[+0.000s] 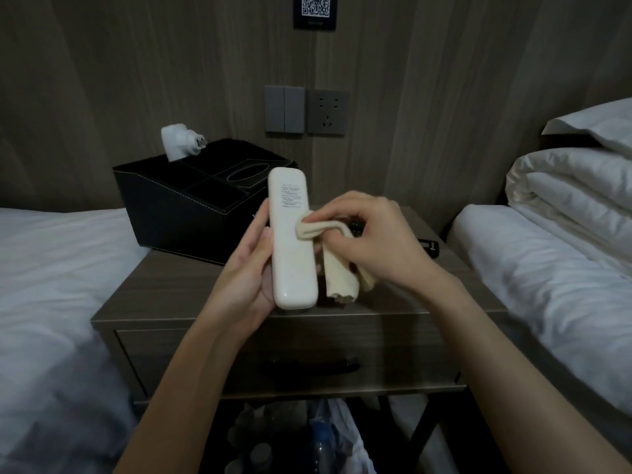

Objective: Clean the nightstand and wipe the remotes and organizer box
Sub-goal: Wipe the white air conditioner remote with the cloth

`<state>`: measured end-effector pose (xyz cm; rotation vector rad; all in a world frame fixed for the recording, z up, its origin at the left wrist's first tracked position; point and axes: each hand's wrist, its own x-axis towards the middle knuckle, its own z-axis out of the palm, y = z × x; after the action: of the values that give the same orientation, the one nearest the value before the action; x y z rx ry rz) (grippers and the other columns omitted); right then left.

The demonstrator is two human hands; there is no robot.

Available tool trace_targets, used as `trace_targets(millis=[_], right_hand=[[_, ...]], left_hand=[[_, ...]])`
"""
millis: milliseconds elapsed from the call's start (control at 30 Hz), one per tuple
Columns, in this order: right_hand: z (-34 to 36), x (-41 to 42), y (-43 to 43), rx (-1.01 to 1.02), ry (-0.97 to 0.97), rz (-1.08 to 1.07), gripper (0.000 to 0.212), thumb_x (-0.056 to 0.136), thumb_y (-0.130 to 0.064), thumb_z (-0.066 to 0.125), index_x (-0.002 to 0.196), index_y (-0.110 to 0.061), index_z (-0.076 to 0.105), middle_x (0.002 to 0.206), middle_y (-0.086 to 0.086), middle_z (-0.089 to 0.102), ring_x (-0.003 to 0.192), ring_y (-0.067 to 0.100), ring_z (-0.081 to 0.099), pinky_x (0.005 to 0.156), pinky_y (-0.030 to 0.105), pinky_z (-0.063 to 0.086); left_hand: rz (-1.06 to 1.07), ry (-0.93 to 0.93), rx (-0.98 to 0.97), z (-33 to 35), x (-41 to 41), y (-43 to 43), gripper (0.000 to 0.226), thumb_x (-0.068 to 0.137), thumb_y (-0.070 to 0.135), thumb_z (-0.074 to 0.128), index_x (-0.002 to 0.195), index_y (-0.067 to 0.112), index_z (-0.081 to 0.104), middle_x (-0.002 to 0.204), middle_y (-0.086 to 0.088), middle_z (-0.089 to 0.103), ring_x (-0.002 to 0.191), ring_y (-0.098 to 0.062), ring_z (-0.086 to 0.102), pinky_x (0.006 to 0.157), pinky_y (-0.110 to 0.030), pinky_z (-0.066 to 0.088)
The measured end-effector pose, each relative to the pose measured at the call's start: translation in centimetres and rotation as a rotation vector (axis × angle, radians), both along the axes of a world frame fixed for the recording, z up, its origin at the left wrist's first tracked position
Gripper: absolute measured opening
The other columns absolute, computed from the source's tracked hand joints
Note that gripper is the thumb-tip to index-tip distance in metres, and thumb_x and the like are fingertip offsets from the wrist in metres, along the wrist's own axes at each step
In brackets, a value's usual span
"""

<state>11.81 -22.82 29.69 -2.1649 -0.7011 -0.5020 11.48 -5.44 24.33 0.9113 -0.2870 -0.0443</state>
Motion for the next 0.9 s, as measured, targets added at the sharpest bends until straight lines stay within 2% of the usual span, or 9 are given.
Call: trace_targets(millis=[67, 133, 267, 400, 500, 600, 700, 767, 900], right_hand=[[-0.2, -0.5, 0.5, -0.056, 0.029, 0.058, 0.029, 0.082, -0.003, 0.068, 0.099, -0.025, 0.075, 0.1, -0.009, 0.065, 0.094, -0.002, 0.059, 0.08, 0.007, 0.045], [-0.2, -0.9, 0.7, -0.118, 0.043, 0.103, 0.029, 0.08, -0.002, 0.069, 0.098, -0.024, 0.076, 0.1, -0.008, 0.065, 0.093, 0.0, 0.06, 0.08, 0.009, 0.045], [0.4, -1.7, 0.7, -0.249, 0.137, 0.173, 0.029, 0.077, -0.005, 0.07, 0.094, -0.028, 0.077, 0.1, -0.011, 0.066, 0.094, 0.0, 0.06, 0.085, 0.015, 0.047], [0.9, -2.3, 0.7, -0.29, 0.24, 0.218, 0.029, 0.078, -0.003, 0.07, 0.092, -0.028, 0.078, 0.101, -0.01, 0.065, 0.087, -0.004, 0.06, 0.07, 0.008, 0.046], [1.1, -2.4, 0.6, -0.316, 0.27, 0.229, 0.031, 0.076, -0.005, 0.07, 0.089, -0.033, 0.077, 0.099, -0.012, 0.066, 0.092, 0.002, 0.061, 0.08, 0.018, 0.05], [1.8, -2.1, -0.1, -0.249, 0.234, 0.185, 0.034, 0.075, -0.005, 0.071, 0.085, -0.037, 0.076, 0.096, -0.012, 0.067, 0.09, 0.005, 0.063, 0.079, 0.024, 0.053], [2.0, -1.2, -1.2, -0.162, 0.044, 0.012, 0.031, 0.077, -0.009, 0.071, 0.085, -0.038, 0.075, 0.095, -0.014, 0.067, 0.091, 0.004, 0.063, 0.083, 0.03, 0.054], [1.4, -0.3, -1.6, -0.2, -0.071, -0.128, 0.029, 0.081, -0.01, 0.068, 0.09, -0.038, 0.075, 0.101, -0.016, 0.066, 0.095, 0.004, 0.062, 0.087, 0.035, 0.053], [-0.1, 0.7, -1.7, -0.392, 0.096, -0.11, 0.037, 0.087, -0.006, 0.058, 0.113, -0.03, 0.07, 0.123, -0.008, 0.065, 0.112, 0.005, 0.058, 0.102, 0.031, 0.047]], left_hand=[[0.021, 0.034, -0.023, 0.0, 0.2, 0.7, 0.043, 0.097, 0.017, 0.041, 0.136, 0.034, 0.045, 0.115, 0.001, 0.071, 0.106, -0.021, 0.068, 0.081, -0.044, 0.058], [0.056, 0.061, -0.01, 0.0, 0.3, 1.2, 0.044, 0.099, 0.015, 0.04, 0.139, 0.033, 0.044, 0.12, -0.004, 0.069, 0.105, -0.021, 0.068, 0.083, -0.042, 0.058], [0.068, 0.085, -0.025, 0.0, 0.1, 1.5, 0.044, 0.103, 0.017, 0.037, 0.143, 0.035, 0.039, 0.128, -0.012, 0.063, 0.095, -0.024, 0.072, 0.071, -0.037, 0.06], [0.071, 0.091, -0.041, 0.1, 0.0, 1.7, 0.043, 0.102, 0.02, 0.037, 0.142, 0.038, 0.039, 0.135, -0.013, 0.057, 0.098, -0.029, 0.071, 0.069, -0.04, 0.059], [0.083, 0.093, -0.041, 0.2, -0.1, 1.6, 0.043, 0.102, 0.02, 0.037, 0.142, 0.038, 0.04, 0.135, -0.01, 0.058, 0.095, -0.028, 0.071, 0.065, -0.038, 0.059], [0.108, 0.093, -0.02, 0.2, -0.1, 1.5, 0.044, 0.102, 0.02, 0.039, 0.141, 0.039, 0.042, 0.131, -0.005, 0.062, 0.097, -0.03, 0.071, 0.068, -0.04, 0.06], [0.115, 0.107, -0.004, 0.4, -0.2, 1.4, 0.043, 0.101, 0.02, 0.04, 0.139, 0.041, 0.043, 0.129, -0.002, 0.063, 0.1, -0.031, 0.07, 0.079, -0.048, 0.059], [0.103, 0.112, -0.004, 0.6, -0.2, 1.4, 0.044, 0.1, 0.02, 0.043, 0.139, 0.041, 0.044, 0.129, -0.002, 0.063, 0.103, -0.033, 0.069, 0.083, -0.052, 0.056], [0.079, 0.093, 0.004, 0.7, -0.5, 1.3, 0.051, 0.092, 0.021, 0.051, 0.138, 0.044, 0.044, 0.127, -0.001, 0.065, 0.105, -0.032, 0.068, 0.088, -0.052, 0.053]])
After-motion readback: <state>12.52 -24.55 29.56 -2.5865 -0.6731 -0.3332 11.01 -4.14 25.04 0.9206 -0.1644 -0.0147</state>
